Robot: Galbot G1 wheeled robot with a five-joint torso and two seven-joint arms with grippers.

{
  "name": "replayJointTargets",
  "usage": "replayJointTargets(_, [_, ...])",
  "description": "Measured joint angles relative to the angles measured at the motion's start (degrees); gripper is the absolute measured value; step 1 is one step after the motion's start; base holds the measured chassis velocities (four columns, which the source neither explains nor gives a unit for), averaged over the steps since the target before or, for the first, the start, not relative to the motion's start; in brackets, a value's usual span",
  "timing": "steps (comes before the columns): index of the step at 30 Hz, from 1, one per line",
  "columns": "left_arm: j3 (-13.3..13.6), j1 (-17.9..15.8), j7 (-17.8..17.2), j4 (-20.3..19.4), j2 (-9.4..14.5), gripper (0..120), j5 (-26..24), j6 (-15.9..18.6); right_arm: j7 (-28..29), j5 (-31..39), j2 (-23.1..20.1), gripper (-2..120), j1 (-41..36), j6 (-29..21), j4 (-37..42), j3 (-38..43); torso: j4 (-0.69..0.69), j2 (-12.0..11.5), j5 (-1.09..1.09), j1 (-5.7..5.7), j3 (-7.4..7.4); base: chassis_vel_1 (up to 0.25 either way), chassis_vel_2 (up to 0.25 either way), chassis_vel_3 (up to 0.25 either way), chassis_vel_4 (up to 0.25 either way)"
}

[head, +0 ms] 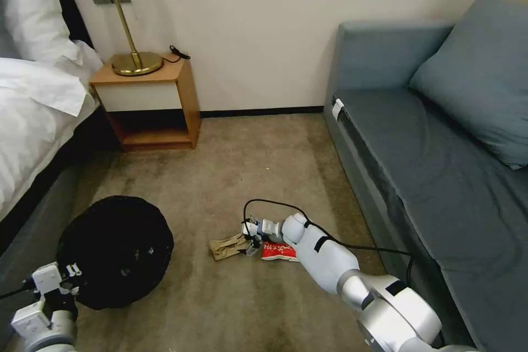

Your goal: Pick up the trash bin, then pick up the garbage on the floor and place it into the trash bin.

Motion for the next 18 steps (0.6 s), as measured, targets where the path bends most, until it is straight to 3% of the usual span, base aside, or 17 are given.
replayJointTargets(5, [0.04,-0.10,0.00,0.45,0.16,3,-0.14,0.00,-0.70,0.39,-0.05,97,0.02,0.47,-0.34,0.14,0.00,0.00,0.00,0.00,0.00,0.000,0.000,0.000,0.000])
replayJointTargets(18, [0.04,-0.42,-0.09,0.34,0.29,3,-0.43,0.11,-1.11,0.30,-0.09,51,0.30,1.54,-2.22,1.15,0.00,0.00,0.00,0.00,0.00,0.000,0.000,0.000,0.000])
